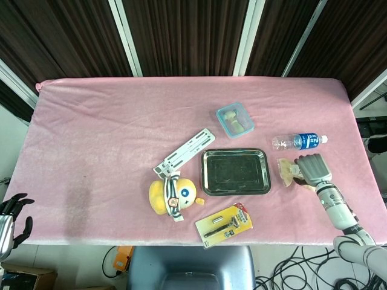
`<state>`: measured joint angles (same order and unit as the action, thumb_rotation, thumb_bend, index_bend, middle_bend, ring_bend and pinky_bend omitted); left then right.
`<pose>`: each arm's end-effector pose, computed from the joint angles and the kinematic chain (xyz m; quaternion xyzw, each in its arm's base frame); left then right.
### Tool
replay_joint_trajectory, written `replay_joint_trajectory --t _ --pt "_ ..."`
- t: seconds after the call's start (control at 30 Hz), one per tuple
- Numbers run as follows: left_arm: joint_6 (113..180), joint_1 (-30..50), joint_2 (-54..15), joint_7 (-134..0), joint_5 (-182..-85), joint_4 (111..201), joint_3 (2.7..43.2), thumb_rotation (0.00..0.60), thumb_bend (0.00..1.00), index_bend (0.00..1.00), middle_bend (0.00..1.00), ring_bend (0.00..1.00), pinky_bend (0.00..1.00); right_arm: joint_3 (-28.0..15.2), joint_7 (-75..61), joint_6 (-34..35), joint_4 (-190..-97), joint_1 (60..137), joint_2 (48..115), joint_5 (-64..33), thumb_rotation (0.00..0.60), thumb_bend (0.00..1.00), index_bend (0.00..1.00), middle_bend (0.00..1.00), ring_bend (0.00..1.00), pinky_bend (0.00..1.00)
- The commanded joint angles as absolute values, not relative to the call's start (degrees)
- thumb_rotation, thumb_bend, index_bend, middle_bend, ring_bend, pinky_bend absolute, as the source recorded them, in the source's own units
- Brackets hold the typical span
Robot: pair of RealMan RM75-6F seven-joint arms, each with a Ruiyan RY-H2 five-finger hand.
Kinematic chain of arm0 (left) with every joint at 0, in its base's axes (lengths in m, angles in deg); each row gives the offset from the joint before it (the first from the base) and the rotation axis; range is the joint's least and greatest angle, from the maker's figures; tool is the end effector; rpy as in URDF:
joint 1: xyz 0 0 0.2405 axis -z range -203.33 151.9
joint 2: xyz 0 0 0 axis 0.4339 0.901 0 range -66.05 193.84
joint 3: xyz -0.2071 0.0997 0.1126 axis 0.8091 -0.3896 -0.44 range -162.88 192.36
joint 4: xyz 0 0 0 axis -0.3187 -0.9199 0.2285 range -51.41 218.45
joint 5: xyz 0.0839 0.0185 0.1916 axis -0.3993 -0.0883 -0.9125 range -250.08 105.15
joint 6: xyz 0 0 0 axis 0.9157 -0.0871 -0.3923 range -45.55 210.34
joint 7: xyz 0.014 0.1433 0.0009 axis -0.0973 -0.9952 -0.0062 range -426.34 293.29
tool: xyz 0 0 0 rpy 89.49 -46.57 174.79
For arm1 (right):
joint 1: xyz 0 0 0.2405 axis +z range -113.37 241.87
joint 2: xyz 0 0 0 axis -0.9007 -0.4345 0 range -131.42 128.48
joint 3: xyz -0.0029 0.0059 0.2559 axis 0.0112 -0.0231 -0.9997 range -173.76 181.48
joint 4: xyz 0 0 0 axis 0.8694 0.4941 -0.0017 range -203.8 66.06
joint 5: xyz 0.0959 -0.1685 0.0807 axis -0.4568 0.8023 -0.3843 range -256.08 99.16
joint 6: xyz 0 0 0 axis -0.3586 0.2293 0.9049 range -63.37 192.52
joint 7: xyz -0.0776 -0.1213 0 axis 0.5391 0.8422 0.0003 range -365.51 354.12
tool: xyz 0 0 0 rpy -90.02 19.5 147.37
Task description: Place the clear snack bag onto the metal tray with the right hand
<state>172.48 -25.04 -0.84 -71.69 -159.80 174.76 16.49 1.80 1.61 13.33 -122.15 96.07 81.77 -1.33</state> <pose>-0.3194 0.1539 0.1649 -0.5918 -0.3547 -0.3614 0.6272 -0.3445 -0.3521 0.0740 0.7540 -0.2919 0.1761 0.5615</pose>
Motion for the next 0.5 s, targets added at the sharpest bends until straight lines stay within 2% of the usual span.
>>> replay_joint_trajectory --t 0.03,0.27,0.37,0.4,0.47,0.5 --pt "172.37 -24.97 -0.89 -71.85 -159.84 174.8 16.47 0.6 0.52 0.34 0.24 0.3 0.51 1.45 -7.61 1.77 -121.3 95.07 83.61 6.4 0.6 1.0 0.81 0.59 0.57 0.66" --pt "172.14 -24.78 -1.07 -72.47 -159.82 174.8 16.51 0.6 0.52 0.34 0.24 0.3 0.51 -0.78 -15.38 -2.35 -120.42 99.52 88.4 10.68 0.6 1.0 0.8 0.59 0.57 0.66" --pt "172.14 -24.78 -1.07 -72.5 -159.83 174.79 16.5 0.6 0.51 0.34 0.24 0.3 0.51 -0.98 -15.75 -2.36 -120.03 99.97 89.09 10.81 0.6 0.98 0.72 0.56 0.5 0.62" --pt "172.15 -24.8 -1.07 -72.49 -159.89 174.79 16.45 0.6 0.52 0.34 0.24 0.3 0.51 -1.12 -16.13 -1.92 -119.85 100.52 89.76 10.84 0.6 0.92 0.61 0.49 0.41 0.54" --pt "172.4 -24.84 -0.9 -72.31 -160.16 174.75 16.42 0.6 0.51 0.34 0.24 0.3 0.51 -1.26 -15.19 3.67 -121.24 102.23 90.69 9.07 0.6 0.7 0.32 0.28 0.17 0.3" --pt "172.44 -24.89 -0.78 -72.14 -160.11 174.78 16.44 0.6 0.51 0.34 0.24 0.3 0.51 -1.66 -13.13 3.78 -121.49 102.42 91.0 8.6 0.6 0.51 0.14 0.13 0.04 0.14"
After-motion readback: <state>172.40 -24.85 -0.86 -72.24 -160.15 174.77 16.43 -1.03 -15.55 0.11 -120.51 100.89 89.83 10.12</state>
